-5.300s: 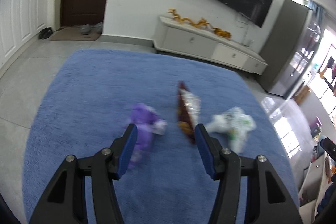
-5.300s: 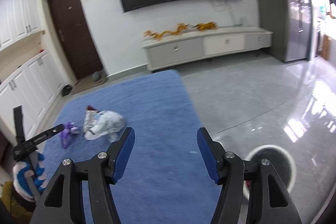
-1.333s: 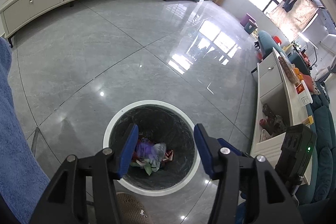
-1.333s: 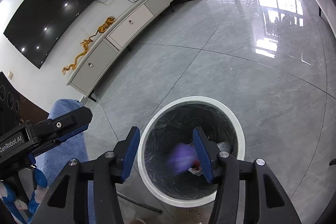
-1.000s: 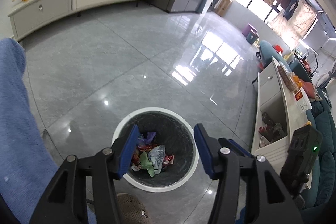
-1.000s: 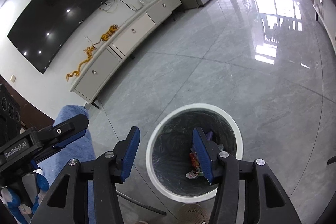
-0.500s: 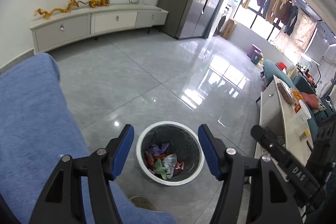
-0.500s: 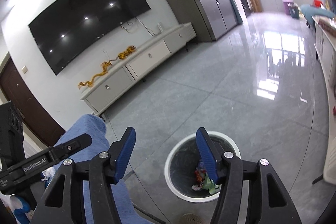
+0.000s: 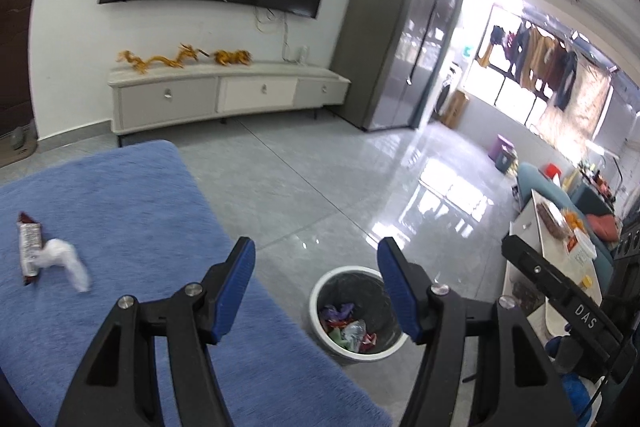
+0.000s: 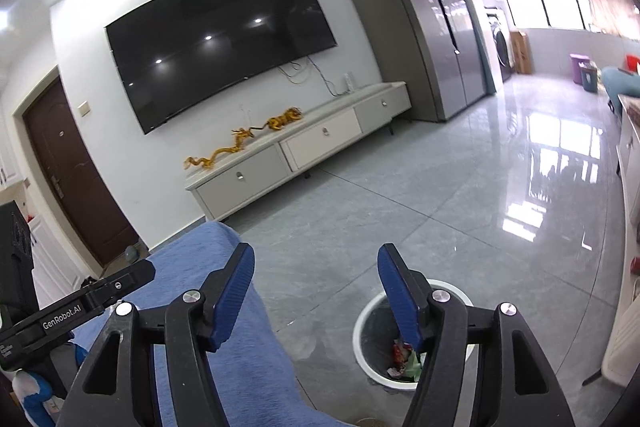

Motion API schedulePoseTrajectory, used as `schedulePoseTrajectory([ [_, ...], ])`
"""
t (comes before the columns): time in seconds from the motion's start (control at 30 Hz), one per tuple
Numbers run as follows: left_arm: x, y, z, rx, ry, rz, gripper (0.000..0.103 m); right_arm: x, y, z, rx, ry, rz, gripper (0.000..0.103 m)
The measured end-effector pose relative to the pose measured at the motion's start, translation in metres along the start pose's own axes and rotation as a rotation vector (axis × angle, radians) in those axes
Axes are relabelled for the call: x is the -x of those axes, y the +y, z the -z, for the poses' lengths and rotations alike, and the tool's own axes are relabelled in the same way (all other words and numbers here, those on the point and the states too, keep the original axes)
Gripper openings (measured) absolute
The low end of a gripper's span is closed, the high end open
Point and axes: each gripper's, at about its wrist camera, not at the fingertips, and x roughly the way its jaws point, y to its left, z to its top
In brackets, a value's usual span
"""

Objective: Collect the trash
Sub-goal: 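Move both open tools back toward the brown chip bag and white tissue on the rug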

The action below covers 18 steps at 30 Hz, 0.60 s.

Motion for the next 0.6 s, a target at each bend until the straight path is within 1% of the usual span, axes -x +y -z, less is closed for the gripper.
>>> schedulePoseTrajectory([
  [0.17,0.048,0.031,0.005,0.042,-0.072,-0.023,0.062,0.017,0.028,0.000,0.054,-0.031,-0.028,0.063],
  [0.33,0.101,0.066,0.011,0.058,-0.158,-0.101,0.062,0.029,0.049,0.001,0.085,-0.058,-0.053,0.064],
  [0.4,0.118,0.076,0.015,0.063,-0.182,-0.133,0.062,0.034,0.059,0.002,0.101,-0.063,-0.063,0.064],
  [0.6,0.154,0.116,0.021,0.113,-0.239,-0.183,0.062,0.043,0.086,0.006,0.144,-0.081,-0.087,0.065],
])
